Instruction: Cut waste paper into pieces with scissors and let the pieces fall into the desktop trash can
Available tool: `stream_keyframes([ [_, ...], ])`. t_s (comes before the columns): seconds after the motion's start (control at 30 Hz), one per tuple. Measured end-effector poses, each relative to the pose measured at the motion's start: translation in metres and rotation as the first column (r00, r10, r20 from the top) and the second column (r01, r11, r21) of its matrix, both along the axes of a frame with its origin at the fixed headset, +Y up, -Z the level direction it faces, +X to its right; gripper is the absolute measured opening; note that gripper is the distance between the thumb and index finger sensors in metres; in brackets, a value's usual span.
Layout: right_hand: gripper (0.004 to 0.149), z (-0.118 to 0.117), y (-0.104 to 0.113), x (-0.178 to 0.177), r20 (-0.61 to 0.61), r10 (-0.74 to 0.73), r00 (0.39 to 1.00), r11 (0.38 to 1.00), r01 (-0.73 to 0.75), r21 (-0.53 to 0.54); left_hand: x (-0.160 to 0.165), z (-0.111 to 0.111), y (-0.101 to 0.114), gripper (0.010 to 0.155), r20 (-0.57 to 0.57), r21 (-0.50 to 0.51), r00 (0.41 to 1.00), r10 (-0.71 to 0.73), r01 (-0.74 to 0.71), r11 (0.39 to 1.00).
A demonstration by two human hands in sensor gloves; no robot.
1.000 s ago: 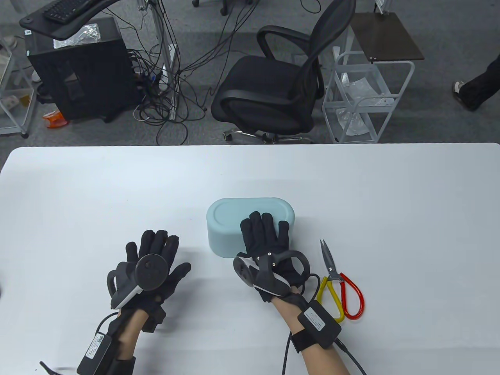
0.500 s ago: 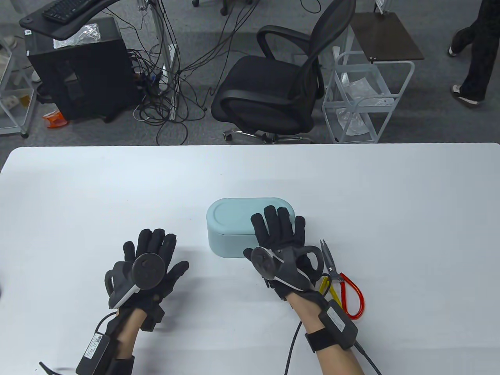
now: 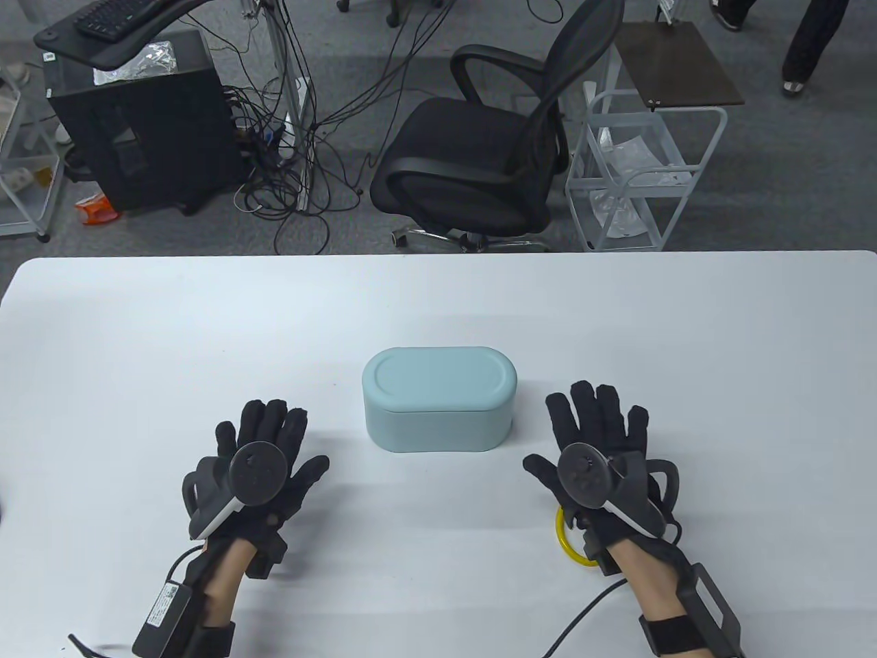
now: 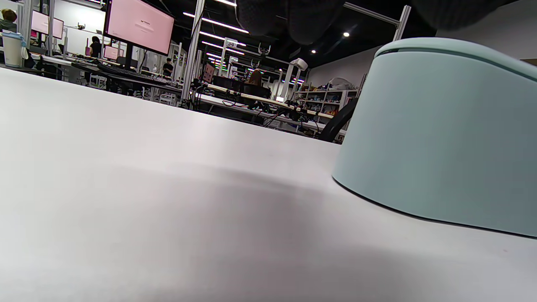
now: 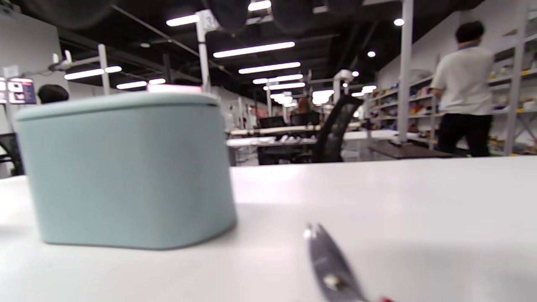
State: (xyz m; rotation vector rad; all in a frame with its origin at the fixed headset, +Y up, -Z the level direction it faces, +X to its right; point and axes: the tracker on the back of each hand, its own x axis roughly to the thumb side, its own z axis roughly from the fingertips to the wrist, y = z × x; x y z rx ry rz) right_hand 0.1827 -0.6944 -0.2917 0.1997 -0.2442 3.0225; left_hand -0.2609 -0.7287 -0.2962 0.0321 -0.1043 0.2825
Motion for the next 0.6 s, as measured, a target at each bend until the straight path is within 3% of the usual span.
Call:
stream_keyframes([
  [0.33, 0.084, 0.011, -0.040, 0.063, 0.130, -0.030, 0.991, 0.995, 0.042, -0.086, -0.002, 0.001, 0.000, 0.084, -0.014, -0.005, 1.000, 0.003, -0.003, 1.000],
  [0.6, 0.083, 0.023, -0.051, 0.066, 0.091, -0.049, 0.995, 0.992, 0.059, -0.109, -0.004, 0.002, 0.002, 0.083, -0.026, 0.006, 1.000, 0.010, -0.010, 1.000],
])
